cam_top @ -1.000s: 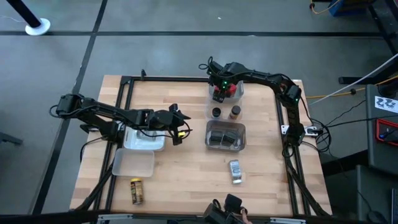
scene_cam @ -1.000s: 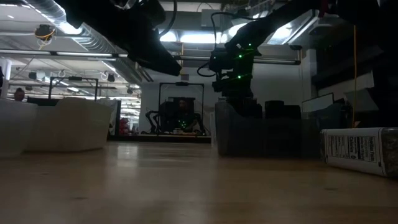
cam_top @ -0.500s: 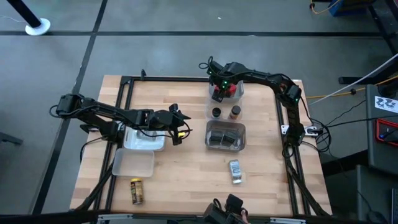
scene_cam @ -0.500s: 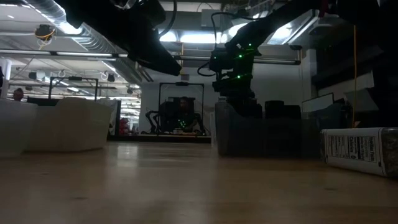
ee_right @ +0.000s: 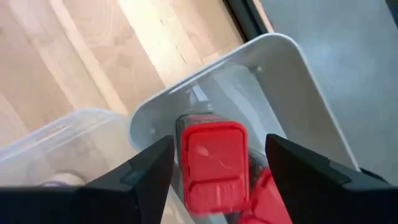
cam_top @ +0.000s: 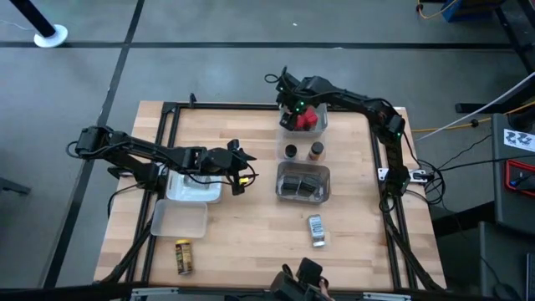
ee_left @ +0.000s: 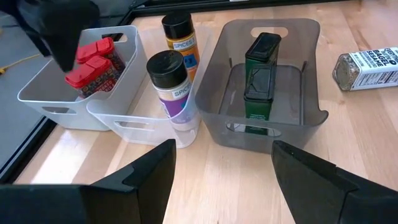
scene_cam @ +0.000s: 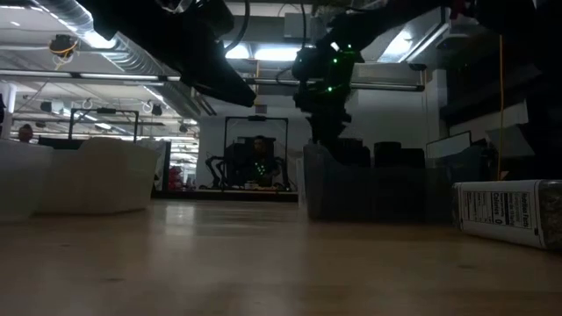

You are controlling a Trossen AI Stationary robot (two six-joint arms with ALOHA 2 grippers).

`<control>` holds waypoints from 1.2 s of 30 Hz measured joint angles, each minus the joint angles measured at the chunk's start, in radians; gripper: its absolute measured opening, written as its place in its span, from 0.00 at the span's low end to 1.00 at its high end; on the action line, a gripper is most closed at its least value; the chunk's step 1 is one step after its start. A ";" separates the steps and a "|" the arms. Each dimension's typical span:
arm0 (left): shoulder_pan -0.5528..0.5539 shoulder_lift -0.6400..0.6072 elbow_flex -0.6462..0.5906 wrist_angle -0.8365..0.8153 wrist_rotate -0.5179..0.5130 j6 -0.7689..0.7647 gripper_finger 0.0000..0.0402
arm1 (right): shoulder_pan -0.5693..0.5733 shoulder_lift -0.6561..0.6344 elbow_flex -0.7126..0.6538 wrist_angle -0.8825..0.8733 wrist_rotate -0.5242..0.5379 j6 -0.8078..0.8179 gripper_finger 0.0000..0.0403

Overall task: Sort spices by type
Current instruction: Put the white seasoning bottle into the white bin

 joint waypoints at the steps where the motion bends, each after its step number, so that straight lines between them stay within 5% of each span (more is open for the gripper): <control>1: 0.000 0.000 0.000 0.000 0.000 0.000 0.62 | 0.000 0.000 0.017 -0.020 0.000 0.000 0.63; 9: 0.000 0.000 0.000 -0.004 0.000 -0.003 0.62 | 0.038 0.000 0.181 -0.293 0.009 0.044 0.63; 19: -0.011 -0.024 0.000 -0.059 -0.005 -0.024 0.62 | 0.256 -0.034 0.245 -0.464 0.032 0.145 0.63; 29: -0.110 -0.353 -0.166 -0.117 -0.013 -0.136 0.62 | 0.588 -0.122 0.245 -0.561 0.280 0.476 0.63; 36: -0.179 -0.607 -0.334 -0.115 -0.013 -0.301 0.62 | 0.846 -0.113 0.245 -0.543 0.281 0.743 0.63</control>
